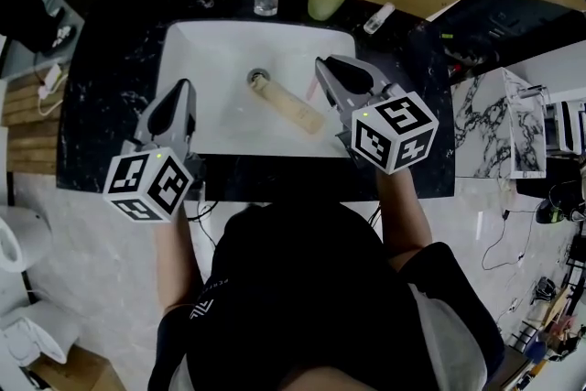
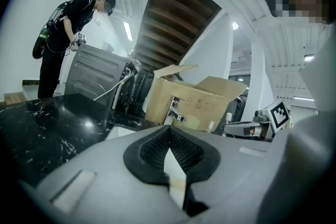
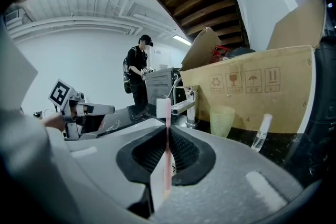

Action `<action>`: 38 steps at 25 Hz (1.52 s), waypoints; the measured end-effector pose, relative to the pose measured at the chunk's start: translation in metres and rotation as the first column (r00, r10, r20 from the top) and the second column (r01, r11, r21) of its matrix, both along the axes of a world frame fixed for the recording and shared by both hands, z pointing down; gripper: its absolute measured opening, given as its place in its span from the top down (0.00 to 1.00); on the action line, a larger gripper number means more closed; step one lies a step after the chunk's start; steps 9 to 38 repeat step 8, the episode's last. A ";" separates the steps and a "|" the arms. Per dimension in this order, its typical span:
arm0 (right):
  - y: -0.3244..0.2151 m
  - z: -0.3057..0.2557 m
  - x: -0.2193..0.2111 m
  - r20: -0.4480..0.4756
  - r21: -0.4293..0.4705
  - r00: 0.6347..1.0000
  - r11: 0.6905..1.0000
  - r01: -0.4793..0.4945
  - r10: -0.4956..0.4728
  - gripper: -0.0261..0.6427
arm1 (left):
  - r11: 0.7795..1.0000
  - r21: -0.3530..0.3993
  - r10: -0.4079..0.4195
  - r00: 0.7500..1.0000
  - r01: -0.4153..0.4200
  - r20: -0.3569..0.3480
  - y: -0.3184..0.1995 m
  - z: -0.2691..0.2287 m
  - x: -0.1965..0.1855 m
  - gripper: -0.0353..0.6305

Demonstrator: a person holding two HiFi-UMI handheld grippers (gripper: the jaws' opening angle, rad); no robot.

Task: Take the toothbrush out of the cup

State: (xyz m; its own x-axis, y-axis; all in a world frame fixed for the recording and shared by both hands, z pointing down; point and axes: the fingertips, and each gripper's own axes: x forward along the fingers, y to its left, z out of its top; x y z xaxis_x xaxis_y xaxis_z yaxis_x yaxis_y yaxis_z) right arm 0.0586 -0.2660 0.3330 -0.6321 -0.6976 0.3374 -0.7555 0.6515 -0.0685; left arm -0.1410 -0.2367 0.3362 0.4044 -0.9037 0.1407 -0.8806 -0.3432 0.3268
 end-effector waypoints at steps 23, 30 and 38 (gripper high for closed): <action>0.000 -0.003 0.001 0.007 0.005 1.000 1.000 0.001 -0.001 0.94 | 1.000 -0.001 0.007 1.000 -0.007 0.004 0.001 0.000 0.003 0.94; 0.000 -0.003 0.001 0.007 0.005 1.000 1.000 0.001 -0.001 0.94 | 1.000 -0.001 0.007 1.000 -0.007 0.004 0.001 0.000 0.003 0.94; 0.000 -0.003 0.001 0.007 0.005 1.000 1.000 0.001 -0.001 0.94 | 1.000 -0.001 0.007 1.000 -0.007 0.004 0.001 0.000 0.003 0.94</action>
